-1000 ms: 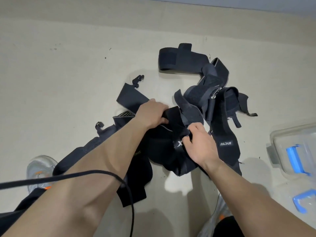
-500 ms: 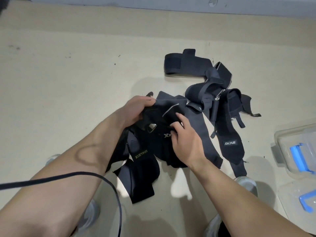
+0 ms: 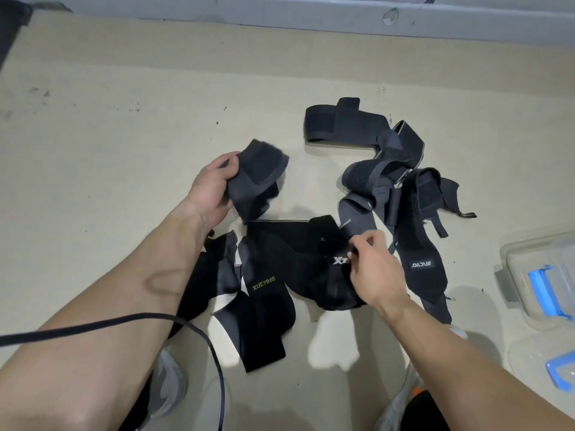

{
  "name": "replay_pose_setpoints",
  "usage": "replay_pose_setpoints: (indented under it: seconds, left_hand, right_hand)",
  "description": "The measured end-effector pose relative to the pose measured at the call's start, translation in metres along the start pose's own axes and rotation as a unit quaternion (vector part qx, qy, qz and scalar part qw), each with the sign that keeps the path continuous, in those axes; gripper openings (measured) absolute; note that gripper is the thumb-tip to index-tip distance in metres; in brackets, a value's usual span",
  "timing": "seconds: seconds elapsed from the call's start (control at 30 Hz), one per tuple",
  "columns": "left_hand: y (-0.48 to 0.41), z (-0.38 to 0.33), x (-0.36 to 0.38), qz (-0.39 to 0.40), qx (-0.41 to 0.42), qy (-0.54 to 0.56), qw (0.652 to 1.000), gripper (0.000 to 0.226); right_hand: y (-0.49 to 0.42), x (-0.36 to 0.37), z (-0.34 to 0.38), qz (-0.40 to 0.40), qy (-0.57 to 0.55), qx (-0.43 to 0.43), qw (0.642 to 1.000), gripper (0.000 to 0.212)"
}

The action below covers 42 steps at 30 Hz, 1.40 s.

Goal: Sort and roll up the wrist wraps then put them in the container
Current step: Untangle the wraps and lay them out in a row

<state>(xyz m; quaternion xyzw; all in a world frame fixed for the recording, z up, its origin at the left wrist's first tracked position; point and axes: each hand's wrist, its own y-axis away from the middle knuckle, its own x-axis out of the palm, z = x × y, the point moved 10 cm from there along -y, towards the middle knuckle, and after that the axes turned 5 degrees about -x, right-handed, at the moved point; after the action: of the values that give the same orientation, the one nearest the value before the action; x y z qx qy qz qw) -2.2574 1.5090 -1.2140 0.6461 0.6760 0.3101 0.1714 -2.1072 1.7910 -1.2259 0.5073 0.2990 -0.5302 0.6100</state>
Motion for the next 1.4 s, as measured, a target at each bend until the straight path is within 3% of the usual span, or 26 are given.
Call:
replay_pose_setpoints:
  seconds: [0.1,0.17,0.23,0.3,0.33,0.43,0.5,0.57,0.63,0.73,0.8,0.93,1.0,1.17,1.3,1.4]
  left_hand:
    - [0.013,0.001,0.013,0.056,-0.008,0.093,0.994,0.025]
    - [0.023,0.004,0.015,0.075,-0.012,0.114,0.991,0.026]
    - [0.035,0.011,0.019,0.108,-0.023,0.081,0.991,0.025]
    - [0.047,0.022,0.023,0.155,-0.033,0.028,0.987,0.022]
    - [0.054,0.028,0.025,0.183,-0.037,0.003,0.982,0.023]
    - [0.067,0.052,0.023,0.254,-0.073,-0.049,0.963,0.058]
    - [0.072,0.066,0.014,0.252,-0.094,-0.122,0.955,0.044]
    - [0.081,0.077,0.016,0.264,-0.110,-0.240,0.928,0.015]
    - [0.083,0.079,0.020,0.248,-0.124,-0.279,0.919,0.025]
    - [0.075,0.070,0.029,0.187,-0.142,-0.160,0.959,0.057]
    - [0.067,0.068,0.029,0.136,-0.139,-0.149,0.969,0.068]
    - [0.057,0.047,0.026,0.039,-0.009,-0.170,0.985,0.027]
    - [0.059,0.030,0.021,0.018,0.053,-0.171,0.984,0.022]
    - [0.065,0.016,0.015,0.058,0.043,-0.126,0.989,0.025]
    - [0.073,0.009,0.025,0.100,0.045,-0.132,0.985,0.025]
    - [0.070,0.014,0.022,0.077,0.037,-0.146,0.986,0.023]
  right_hand:
    - [0.005,-0.033,0.011,-0.119,-0.048,-0.019,0.992,0.006]
    - [-0.003,-0.039,0.020,-0.073,-0.253,0.005,0.965,0.009]
    - [-0.013,-0.033,0.048,0.051,-0.518,0.056,0.852,0.022]
    - [-0.018,-0.040,0.077,0.121,-0.638,0.065,0.758,0.057]
    - [-0.019,-0.044,0.087,0.133,-0.672,0.067,0.725,0.062]
    - [-0.016,-0.046,0.098,0.121,-0.771,0.085,0.620,0.041]
    - [-0.014,-0.045,0.097,0.115,-0.797,0.078,0.588,0.041]
    - [-0.010,-0.034,0.096,0.134,-0.790,0.085,0.593,0.040]
    - [-0.005,-0.021,0.095,0.158,-0.759,0.099,0.624,0.040]
    - [-0.003,-0.011,0.093,0.152,-0.694,0.092,0.698,0.055]
    - [-0.002,-0.010,0.093,0.153,-0.662,0.081,0.729,0.050]
    - [-0.003,-0.004,0.089,0.152,-0.615,0.072,0.770,0.033]
    - [-0.003,0.001,0.076,0.127,-0.608,0.107,0.777,0.037]
    - [0.002,0.007,0.033,0.061,-0.618,0.206,0.757,0.025]
    - [0.006,0.000,0.026,0.044,-0.618,0.184,0.763,0.041]
    - [0.006,-0.008,0.028,0.032,-0.603,0.196,0.773,0.027]
